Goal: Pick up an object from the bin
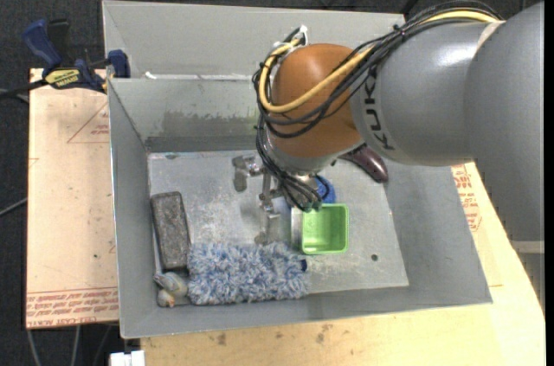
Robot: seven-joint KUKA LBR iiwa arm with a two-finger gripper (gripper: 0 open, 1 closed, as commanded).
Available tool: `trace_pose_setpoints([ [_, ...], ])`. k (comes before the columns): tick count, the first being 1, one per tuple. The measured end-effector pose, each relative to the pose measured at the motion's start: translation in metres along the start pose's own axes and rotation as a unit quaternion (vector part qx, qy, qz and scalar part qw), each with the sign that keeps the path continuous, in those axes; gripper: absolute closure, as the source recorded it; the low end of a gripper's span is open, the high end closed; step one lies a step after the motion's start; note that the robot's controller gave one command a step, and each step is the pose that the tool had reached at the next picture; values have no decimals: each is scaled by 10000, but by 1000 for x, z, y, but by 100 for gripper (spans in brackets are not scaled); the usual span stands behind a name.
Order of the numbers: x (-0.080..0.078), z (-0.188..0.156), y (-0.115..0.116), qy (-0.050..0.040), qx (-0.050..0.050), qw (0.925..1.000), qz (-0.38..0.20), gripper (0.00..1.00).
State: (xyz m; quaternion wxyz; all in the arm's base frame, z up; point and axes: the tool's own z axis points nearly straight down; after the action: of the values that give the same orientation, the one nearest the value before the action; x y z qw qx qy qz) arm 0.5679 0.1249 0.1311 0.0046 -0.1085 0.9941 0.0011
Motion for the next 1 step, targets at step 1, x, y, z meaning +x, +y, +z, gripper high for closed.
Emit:
trace_pose_setpoints([
  [1, 21, 53, -45, 31, -5, 9999, 99, 0],
])
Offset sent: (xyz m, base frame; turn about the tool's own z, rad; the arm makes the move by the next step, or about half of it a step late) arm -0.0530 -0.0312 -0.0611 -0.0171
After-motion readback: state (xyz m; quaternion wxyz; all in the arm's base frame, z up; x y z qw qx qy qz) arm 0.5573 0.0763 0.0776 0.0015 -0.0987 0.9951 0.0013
